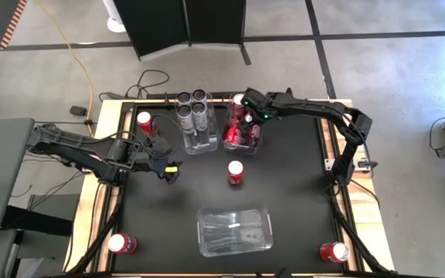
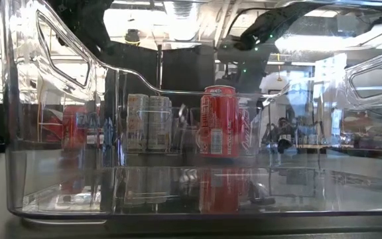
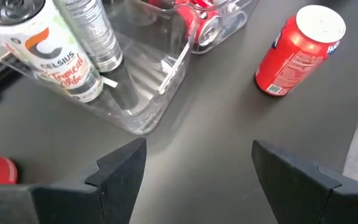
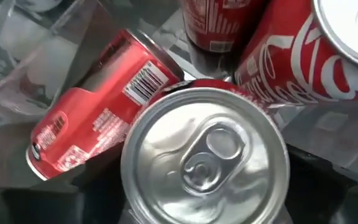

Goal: Sort soda cans
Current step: Remove the bottom right red soda can from the top right transparent bin

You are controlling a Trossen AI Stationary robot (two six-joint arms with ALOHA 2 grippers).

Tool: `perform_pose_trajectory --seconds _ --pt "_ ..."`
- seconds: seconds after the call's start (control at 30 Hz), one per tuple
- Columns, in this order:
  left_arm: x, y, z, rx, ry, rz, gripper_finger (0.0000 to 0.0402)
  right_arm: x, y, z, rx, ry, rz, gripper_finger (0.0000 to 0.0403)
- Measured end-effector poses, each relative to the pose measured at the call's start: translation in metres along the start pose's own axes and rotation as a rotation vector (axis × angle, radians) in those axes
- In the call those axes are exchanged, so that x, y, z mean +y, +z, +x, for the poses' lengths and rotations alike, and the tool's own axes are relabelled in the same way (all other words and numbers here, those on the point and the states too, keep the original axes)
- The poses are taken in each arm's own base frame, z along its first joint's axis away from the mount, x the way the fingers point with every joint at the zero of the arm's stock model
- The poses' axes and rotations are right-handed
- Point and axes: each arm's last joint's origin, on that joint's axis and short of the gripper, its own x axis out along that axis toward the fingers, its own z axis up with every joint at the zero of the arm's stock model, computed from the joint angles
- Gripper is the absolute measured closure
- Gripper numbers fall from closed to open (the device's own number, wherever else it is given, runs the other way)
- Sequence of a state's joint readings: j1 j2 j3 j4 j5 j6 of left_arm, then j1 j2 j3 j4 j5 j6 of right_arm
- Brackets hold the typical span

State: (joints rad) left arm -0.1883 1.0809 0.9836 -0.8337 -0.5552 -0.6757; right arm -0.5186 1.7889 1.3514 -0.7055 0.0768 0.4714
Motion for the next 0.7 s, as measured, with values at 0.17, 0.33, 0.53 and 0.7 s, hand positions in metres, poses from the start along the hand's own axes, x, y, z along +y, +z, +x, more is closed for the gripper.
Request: perform_pose_trajectory --seconds 0.17,0.33,0.53,0.7 --pt "0.000 0.000 0.000 0.003 0.002 0.059 0.0113 -0.001 0.001 -0.011 -0.039 -0.016 0.009 0.0128" --pt "0.000 -0.001 0.000 0.005 0.003 0.100 0.0113 -0.001 0.001 -0.040 -0.104 0.019 0.026 0.0128" --pt "0.000 0.000 0.000 0.005 0.004 0.100 0.0113 0.000 -0.018 -0.103 -0.144 0.016 0.006 0.0128" --pt "0.001 0.000 0.000 -0.011 0.024 0.101 0.0113 -0.022 -0.045 -0.135 -0.117 -0.201 0.029 0.0128"
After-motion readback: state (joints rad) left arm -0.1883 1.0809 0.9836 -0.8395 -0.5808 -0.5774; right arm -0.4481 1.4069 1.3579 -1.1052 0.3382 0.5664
